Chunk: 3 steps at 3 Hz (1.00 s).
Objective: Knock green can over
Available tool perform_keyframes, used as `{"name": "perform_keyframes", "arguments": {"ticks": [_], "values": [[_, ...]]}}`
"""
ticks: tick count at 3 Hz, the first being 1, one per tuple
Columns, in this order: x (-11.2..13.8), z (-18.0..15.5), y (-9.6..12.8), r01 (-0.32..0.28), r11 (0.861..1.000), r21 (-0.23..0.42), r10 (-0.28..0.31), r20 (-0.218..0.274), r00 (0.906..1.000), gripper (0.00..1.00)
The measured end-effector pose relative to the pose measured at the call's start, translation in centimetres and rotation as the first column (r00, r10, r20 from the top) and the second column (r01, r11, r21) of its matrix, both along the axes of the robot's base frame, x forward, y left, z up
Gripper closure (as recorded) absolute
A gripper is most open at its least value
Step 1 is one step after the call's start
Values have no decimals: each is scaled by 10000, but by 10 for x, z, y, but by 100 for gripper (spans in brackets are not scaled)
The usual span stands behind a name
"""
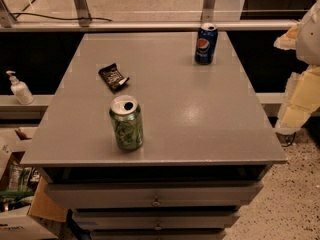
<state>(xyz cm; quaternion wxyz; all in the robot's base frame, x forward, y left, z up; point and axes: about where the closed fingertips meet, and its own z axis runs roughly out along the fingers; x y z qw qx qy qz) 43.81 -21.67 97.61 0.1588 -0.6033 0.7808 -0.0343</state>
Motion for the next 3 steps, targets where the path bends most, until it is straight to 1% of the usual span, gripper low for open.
{"name": "perform_keyframes", "arguments": {"ticks": [1, 2, 3], "values": [[0, 0, 0, 0, 10000, 0, 0, 2, 10000, 0], [2, -3, 6, 37, 9980, 626, -43, 92, 9999, 0], [0, -12, 30, -150, 9817, 1900, 96, 294, 9995, 0]]}}
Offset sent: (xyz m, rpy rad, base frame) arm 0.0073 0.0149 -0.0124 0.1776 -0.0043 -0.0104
